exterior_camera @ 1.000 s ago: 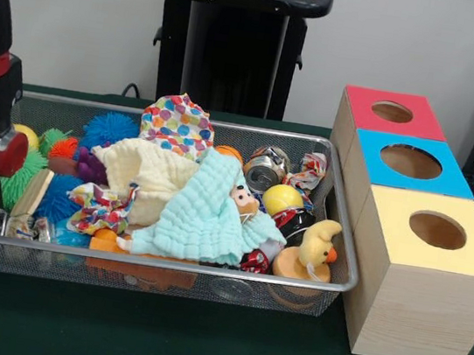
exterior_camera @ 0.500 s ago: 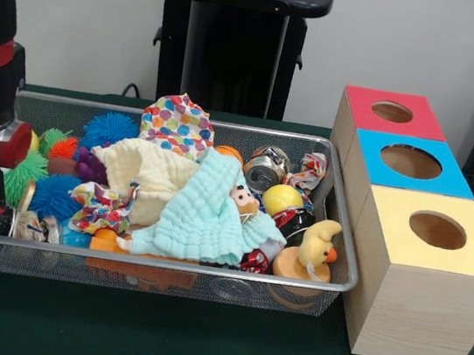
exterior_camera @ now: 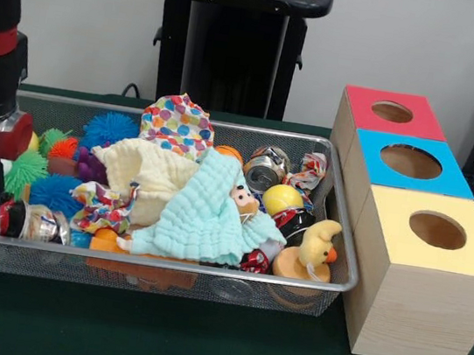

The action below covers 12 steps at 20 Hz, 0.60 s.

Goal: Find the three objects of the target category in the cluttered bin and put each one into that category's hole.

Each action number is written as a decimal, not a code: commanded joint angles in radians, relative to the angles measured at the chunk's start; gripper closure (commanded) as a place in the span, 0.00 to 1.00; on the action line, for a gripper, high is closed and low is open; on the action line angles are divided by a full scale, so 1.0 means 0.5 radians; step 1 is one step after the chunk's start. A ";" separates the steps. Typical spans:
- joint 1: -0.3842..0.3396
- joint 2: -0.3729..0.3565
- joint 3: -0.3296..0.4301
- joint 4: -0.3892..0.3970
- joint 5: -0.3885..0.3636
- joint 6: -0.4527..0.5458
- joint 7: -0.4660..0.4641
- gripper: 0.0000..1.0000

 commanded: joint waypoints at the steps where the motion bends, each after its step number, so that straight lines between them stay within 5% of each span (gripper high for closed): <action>1: 0.056 -0.113 0.033 0.076 0.068 0.085 -0.012 1.00; 12: 0.070 -0.193 -0.007 0.162 0.094 0.068 0.036 1.00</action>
